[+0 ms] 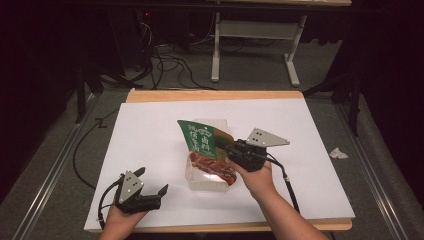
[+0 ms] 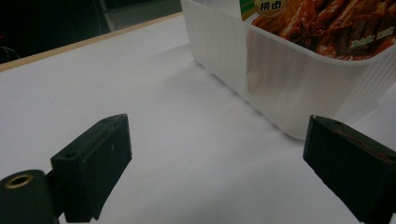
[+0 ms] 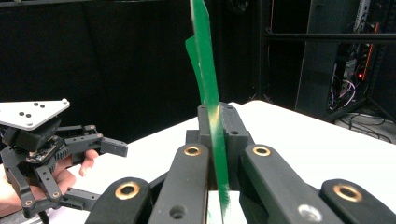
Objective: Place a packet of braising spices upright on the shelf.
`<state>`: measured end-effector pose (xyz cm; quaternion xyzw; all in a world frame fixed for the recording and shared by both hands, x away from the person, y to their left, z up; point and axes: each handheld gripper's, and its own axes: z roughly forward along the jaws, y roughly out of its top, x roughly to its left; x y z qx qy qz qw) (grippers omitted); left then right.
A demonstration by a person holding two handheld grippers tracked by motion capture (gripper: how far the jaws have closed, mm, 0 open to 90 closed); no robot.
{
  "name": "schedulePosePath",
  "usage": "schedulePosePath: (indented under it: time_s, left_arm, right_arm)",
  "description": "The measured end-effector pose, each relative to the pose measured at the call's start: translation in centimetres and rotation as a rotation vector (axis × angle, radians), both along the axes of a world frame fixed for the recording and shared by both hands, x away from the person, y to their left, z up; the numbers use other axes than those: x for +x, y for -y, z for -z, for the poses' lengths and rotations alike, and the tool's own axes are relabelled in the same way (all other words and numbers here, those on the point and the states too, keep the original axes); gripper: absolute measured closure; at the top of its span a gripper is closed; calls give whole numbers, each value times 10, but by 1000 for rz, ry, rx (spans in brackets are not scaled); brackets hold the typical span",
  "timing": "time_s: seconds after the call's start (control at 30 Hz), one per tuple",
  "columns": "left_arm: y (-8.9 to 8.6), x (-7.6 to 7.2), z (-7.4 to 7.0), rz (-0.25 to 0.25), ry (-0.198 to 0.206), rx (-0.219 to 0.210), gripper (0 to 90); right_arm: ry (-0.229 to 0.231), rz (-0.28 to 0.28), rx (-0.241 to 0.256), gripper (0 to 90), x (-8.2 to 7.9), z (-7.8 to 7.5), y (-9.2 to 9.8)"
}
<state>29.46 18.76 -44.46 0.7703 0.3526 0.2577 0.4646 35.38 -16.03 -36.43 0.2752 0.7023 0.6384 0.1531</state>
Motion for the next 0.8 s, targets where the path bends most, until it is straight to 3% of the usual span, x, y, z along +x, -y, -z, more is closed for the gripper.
schedulePosePath:
  time_s: [0.4,0.8]
  left_arm:
    - [1,0,1,5,-3,1,83]
    - [5,1,2,18,-8,10,83]
  right_arm:
    - [-18,20,7,900,0,12,6]
    - [-5,50,-19,893,-10,25,21]
